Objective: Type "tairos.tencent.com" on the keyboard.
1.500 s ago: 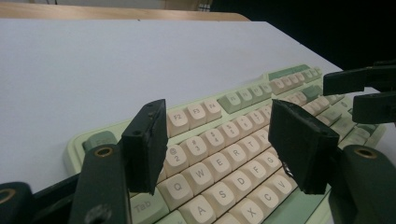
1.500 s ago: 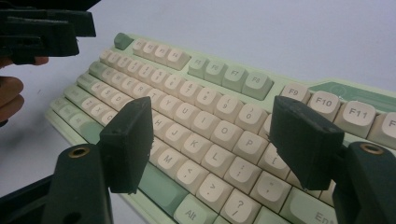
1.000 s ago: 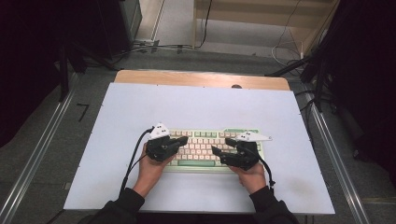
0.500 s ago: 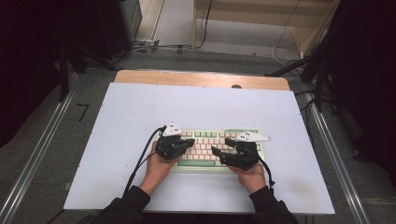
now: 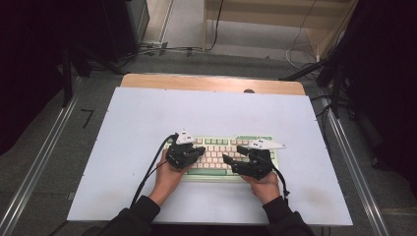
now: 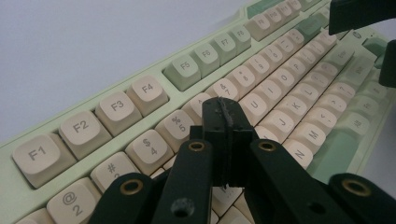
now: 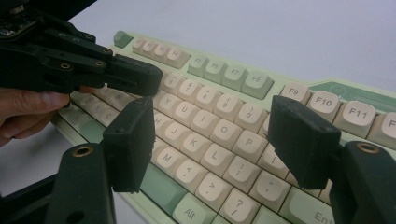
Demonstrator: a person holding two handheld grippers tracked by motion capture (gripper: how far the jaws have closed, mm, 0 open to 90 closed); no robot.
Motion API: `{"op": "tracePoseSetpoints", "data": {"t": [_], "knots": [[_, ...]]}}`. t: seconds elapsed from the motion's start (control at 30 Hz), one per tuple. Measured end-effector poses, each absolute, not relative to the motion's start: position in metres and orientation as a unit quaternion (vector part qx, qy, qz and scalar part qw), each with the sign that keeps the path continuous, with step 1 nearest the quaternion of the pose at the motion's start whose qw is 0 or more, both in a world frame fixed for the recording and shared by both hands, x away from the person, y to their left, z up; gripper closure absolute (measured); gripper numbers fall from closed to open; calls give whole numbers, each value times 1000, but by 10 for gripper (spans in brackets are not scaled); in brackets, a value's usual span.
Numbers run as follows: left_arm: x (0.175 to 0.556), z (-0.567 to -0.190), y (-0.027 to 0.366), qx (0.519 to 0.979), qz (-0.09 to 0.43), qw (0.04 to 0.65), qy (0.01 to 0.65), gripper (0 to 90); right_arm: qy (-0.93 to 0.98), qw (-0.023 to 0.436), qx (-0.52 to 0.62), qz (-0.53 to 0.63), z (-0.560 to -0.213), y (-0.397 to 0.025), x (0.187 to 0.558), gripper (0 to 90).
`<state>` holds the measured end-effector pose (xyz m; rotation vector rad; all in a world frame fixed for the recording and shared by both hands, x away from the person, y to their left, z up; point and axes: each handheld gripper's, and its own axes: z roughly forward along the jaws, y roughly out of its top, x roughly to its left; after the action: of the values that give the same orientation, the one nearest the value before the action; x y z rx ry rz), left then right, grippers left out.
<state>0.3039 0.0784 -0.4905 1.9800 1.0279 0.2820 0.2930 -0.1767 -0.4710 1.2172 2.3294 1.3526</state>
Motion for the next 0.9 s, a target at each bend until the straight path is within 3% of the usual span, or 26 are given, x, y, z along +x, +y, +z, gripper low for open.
{"op": "tracePoseSetpoints", "data": {"t": [0.3,0.4,0.63,0.9], "knots": [[301,-487,76,794,122,424,419,885,786,92,410,454,-471,-176,293,304],[300,-481,82,778,120,444,428,814,786,94,408,455,-471,-177,292,304],[299,-474,98,743,113,483,449,431,784,96,412,455,-471,-179,293,304],[296,-472,108,731,122,494,453,395,784,98,411,454,-470,-178,292,304]]}}
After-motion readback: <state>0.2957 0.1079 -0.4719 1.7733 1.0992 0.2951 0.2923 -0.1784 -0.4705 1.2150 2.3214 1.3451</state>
